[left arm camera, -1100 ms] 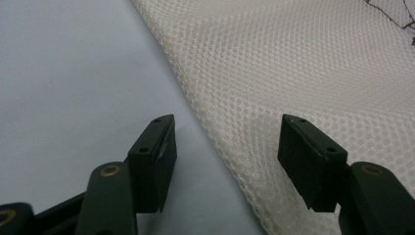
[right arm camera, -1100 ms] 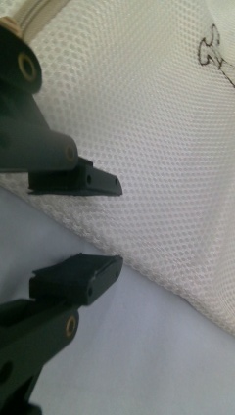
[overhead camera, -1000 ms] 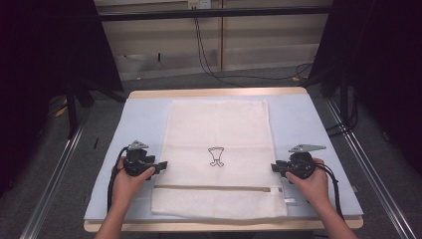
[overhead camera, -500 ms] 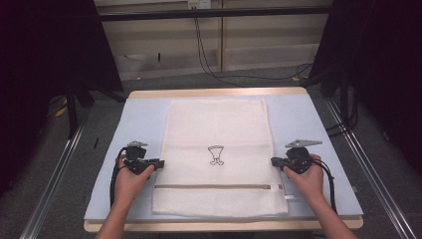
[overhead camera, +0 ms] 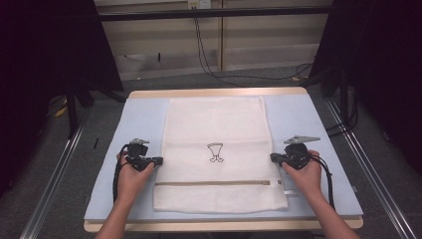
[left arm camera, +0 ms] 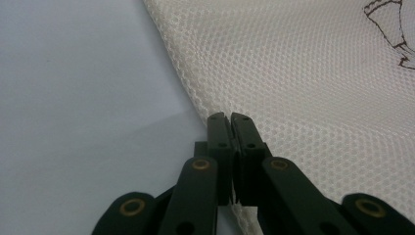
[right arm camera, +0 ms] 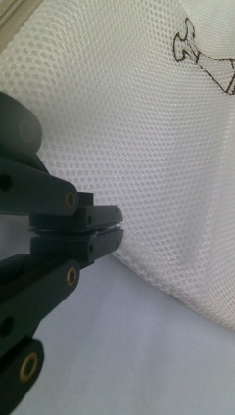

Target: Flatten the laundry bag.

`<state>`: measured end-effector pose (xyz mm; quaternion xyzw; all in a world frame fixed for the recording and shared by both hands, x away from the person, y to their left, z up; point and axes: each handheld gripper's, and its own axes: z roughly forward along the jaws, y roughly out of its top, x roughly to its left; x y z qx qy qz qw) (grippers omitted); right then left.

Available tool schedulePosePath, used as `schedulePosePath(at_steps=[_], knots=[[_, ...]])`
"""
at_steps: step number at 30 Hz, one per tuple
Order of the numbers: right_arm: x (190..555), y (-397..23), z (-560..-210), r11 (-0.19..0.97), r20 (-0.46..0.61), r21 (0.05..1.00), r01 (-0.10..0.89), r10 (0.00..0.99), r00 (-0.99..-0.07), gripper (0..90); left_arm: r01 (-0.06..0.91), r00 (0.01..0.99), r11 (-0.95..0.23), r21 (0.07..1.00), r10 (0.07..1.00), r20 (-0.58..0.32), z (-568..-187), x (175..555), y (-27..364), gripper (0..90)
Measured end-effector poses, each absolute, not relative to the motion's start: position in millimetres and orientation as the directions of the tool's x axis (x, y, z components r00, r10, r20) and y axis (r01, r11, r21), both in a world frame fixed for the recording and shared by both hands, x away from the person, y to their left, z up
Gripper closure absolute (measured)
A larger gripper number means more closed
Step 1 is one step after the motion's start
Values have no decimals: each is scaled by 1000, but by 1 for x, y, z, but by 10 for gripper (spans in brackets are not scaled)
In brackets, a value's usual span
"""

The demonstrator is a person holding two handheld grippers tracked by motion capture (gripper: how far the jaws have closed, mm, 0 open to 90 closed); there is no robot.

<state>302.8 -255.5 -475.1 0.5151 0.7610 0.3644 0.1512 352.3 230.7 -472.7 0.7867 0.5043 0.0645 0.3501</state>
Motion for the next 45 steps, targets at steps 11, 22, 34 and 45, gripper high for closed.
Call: schedulePosePath(at_steps=[11,22,34,45], knots=[[307,-247,-476,226,142,713,664,881,-452,880,747,461,-226,626,854,-242,-471,351,243,881],[304,-248,-475,213,145,727,652,882,-449,769,755,437,-174,632,853,-287,-467,351,245,806],[296,-251,-467,228,141,764,603,854,-501,605,756,449,-127,642,815,-367,-451,349,236,574],[290,-251,-461,226,147,776,589,843,-517,460,735,510,-168,657,776,-371,-442,342,214,393]])
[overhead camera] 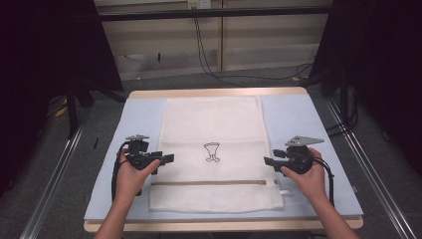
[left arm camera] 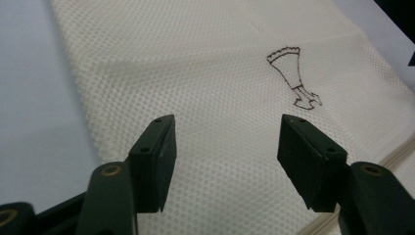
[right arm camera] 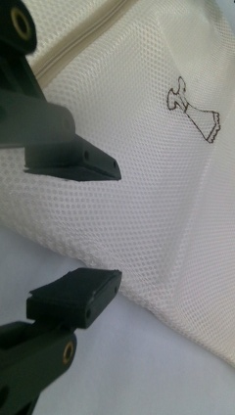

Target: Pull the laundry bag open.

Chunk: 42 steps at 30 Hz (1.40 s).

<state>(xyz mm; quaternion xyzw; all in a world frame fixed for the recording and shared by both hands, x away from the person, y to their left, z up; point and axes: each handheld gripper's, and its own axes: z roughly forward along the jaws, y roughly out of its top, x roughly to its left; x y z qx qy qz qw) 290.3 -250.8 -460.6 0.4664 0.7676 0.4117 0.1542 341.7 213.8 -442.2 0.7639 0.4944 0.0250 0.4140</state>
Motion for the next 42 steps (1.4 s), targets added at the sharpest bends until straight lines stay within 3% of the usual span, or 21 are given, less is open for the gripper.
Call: schedulePosePath(at_steps=[3,11,20,27,42], knots=[[287,-251,-462,245,130,777,579,838,-530,418,723,529,-174,668,761,-375,-439,340,203,346],[282,-256,-459,225,149,784,579,837,-526,439,706,570,-212,676,736,-365,-436,337,188,322],[275,-261,-454,232,132,797,557,834,-536,655,704,613,-256,663,690,-384,-430,330,161,355],[269,-265,-453,243,133,797,553,823,-552,892,700,630,-253,668,660,-411,-431,329,144,394],[259,-259,-454,259,159,788,559,791,-590,900,704,666,-298,645,591,-455,-431,322,102,406]])
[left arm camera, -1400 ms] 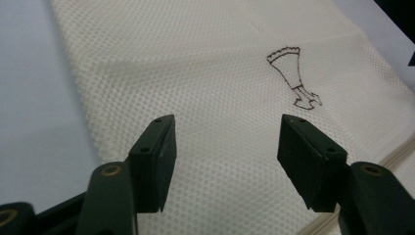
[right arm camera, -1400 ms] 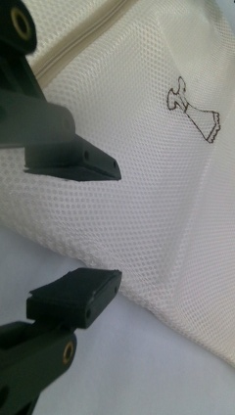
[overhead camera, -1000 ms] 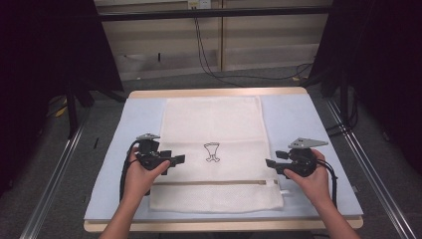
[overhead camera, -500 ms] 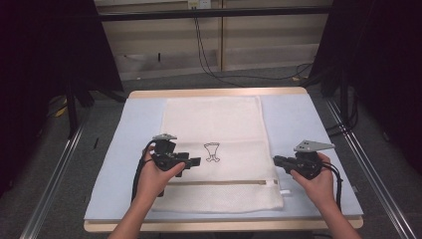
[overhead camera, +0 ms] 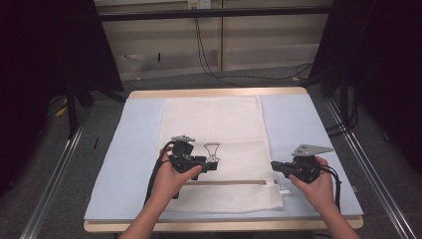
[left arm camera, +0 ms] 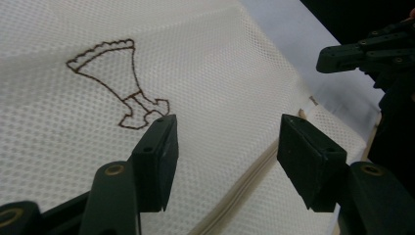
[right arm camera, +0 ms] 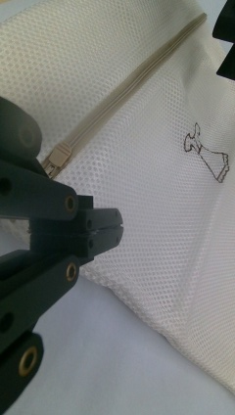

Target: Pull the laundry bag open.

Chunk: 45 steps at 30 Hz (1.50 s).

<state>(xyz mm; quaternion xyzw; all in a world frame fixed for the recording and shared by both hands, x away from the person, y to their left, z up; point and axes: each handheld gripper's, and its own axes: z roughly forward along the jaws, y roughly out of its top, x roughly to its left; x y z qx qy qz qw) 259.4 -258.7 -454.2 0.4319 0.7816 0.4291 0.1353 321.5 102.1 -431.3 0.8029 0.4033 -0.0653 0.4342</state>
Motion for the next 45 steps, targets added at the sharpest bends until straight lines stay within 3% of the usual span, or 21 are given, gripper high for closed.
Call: schedulePosePath(at_steps=[22,32,39,45], knots=[[248,-259,-460,291,142,779,555,780,-609,900,741,664,-336,581,495,-561,-439,312,46,518],[240,-262,-468,351,92,761,546,774,-626,900,761,645,-348,548,496,-582,-447,308,27,557],[237,-268,-466,301,126,789,535,774,-621,900,771,634,-355,528,499,-591,-450,303,11,561],[236,-263,-471,343,95,787,512,753,-651,900,779,626,-382,497,498,-600,-458,302,-2,576]])
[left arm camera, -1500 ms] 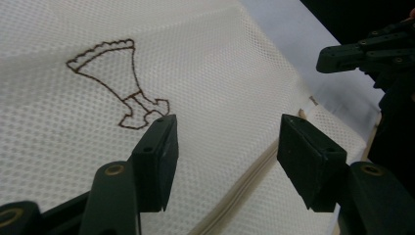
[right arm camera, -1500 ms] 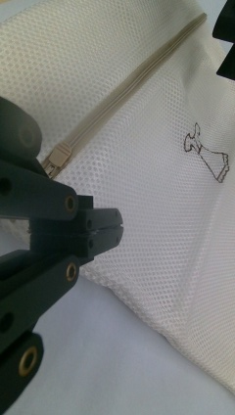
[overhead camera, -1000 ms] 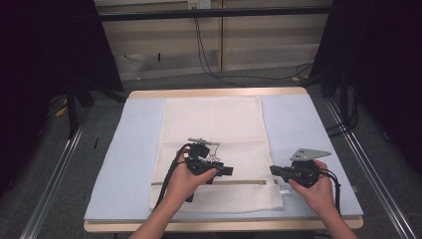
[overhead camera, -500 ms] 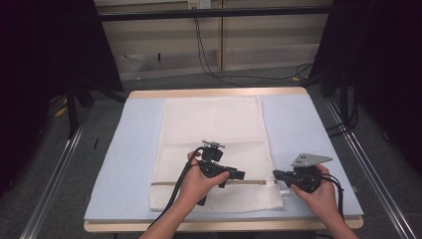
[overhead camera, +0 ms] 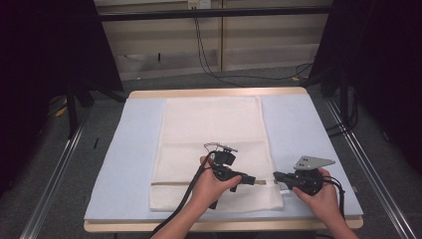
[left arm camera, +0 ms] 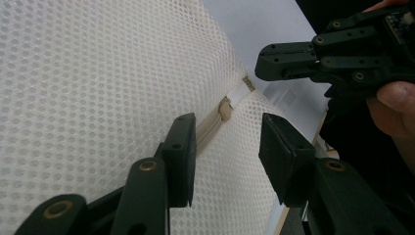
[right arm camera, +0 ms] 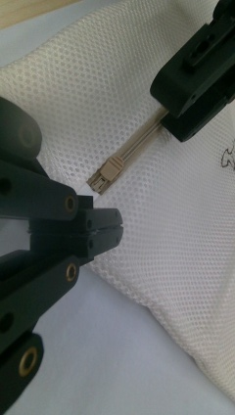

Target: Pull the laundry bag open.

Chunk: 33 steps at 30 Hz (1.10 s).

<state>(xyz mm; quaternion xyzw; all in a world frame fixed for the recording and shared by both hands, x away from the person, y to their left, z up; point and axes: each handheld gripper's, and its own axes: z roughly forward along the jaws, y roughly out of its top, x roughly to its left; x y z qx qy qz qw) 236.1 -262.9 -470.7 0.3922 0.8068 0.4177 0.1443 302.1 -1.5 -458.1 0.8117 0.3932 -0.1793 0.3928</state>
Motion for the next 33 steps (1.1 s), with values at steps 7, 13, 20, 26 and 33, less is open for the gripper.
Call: schedulePosePath(at_steps=[7,13,20,26,33], knots=[[236,-259,-475,372,88,771,517,742,-665,900,784,621,-393,481,494,-609,-461,302,-11,590],[236,-255,-477,393,82,758,521,735,-674,900,788,615,-410,459,500,-609,-465,302,-17,592],[236,-253,-479,399,89,749,529,730,-677,900,815,579,-387,431,525,-624,-469,304,-24,608],[236,-252,-481,399,94,742,539,733,-674,900,811,585,-407,421,524,-619,-474,307,-29,632],[237,-252,-482,398,96,741,542,735,-671,900,832,553,-386,398,538,-635,-478,309,-34,701]])
